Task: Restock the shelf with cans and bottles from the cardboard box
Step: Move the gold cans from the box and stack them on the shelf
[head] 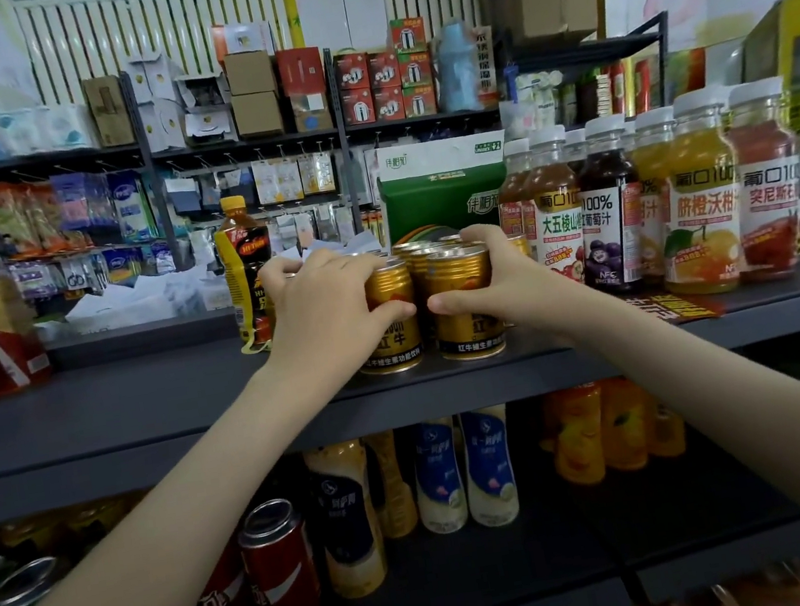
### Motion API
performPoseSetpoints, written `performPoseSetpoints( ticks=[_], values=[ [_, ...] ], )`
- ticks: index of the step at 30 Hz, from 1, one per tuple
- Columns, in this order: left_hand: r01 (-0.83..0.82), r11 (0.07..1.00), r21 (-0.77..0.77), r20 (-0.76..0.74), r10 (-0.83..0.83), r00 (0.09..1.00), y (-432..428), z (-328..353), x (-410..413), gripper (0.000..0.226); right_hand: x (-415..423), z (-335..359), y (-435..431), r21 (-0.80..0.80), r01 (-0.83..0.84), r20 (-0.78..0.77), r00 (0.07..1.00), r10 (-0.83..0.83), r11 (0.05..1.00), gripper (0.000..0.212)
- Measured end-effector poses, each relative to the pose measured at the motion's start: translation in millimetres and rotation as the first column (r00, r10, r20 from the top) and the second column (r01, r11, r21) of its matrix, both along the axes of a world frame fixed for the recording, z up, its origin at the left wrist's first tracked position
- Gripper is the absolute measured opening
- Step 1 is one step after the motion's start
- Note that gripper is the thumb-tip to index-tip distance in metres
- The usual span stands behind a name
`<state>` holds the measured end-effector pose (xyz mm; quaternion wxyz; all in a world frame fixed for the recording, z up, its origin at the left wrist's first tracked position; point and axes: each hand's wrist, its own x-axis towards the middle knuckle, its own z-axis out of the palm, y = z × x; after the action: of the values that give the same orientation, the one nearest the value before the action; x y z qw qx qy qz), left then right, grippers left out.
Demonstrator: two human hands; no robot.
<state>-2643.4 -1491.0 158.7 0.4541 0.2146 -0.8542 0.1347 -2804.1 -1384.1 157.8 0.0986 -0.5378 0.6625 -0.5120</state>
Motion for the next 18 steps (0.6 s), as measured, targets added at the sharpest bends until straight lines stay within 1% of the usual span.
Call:
performPoseSetpoints(
  ticks=[2, 4, 6, 8, 10, 14, 15, 18],
  values=[
    [0.022, 1.000, 0.006, -0.031, -0.022, 0.999, -0.1, -1.6, -0.5, 0.043, -6.1, 0.8, 7.9, 0.062, -0.111, 0.092, 0.990, 0.105, 0.992, 0.089],
    [0.036, 0.999, -0.001, -0.060, -0.036, 0.998, -0.7, -2.6, -2.1, 0.044, -12.1, -1.6, 13.4, 0.054, -0.145, 0.124, 0.983, 0.138, 0.988, 0.085],
    [0.024, 0.999, -0.027, -0.070, -0.026, 0.997, -0.9, -4.2, -5.0, 0.044, -14.6, -5.5, 13.5, 0.031, -0.104, 0.058, 0.993, 0.102, 0.994, 0.077],
    [0.008, 0.999, -0.052, -0.060, -0.011, 0.998, -1.1, -6.1, -8.5, 0.045, -14.1, -8.7, 10.5, 0.019, -0.038, -0.051, 0.998, 0.039, 0.999, 0.067],
    [-0.004, 0.998, -0.070, -0.045, 0.001, 0.999, -1.5, -8.2, -10.7, 0.047, -14.4, -10.9, 7.8, 0.019, 0.007, -0.114, 0.993, -0.004, 1.000, 0.065],
    [-0.038, 0.993, -0.113, -0.015, 0.036, 0.999, -2.4, -10.6, -11.3, 0.050, -16.4, -12.8, 6.7, 0.014, 0.010, -0.148, 0.989, -0.008, 1.000, 0.072],
    [-0.045, 0.993, -0.112, -0.006, 0.045, 0.999, -2.3, -10.8, -11.0, 0.050, -17.0, -12.6, 7.5, 0.018, 0.013, -0.147, 0.989, -0.010, 1.000, 0.071],
    [-0.049, 0.993, -0.105, 0.005, 0.050, 0.999, -2.3, -11.0, -11.2, 0.051, -18.6, -10.9, 10.8, 0.026, -0.005, -0.129, 0.992, 0.009, 1.000, 0.053]
  ],
)
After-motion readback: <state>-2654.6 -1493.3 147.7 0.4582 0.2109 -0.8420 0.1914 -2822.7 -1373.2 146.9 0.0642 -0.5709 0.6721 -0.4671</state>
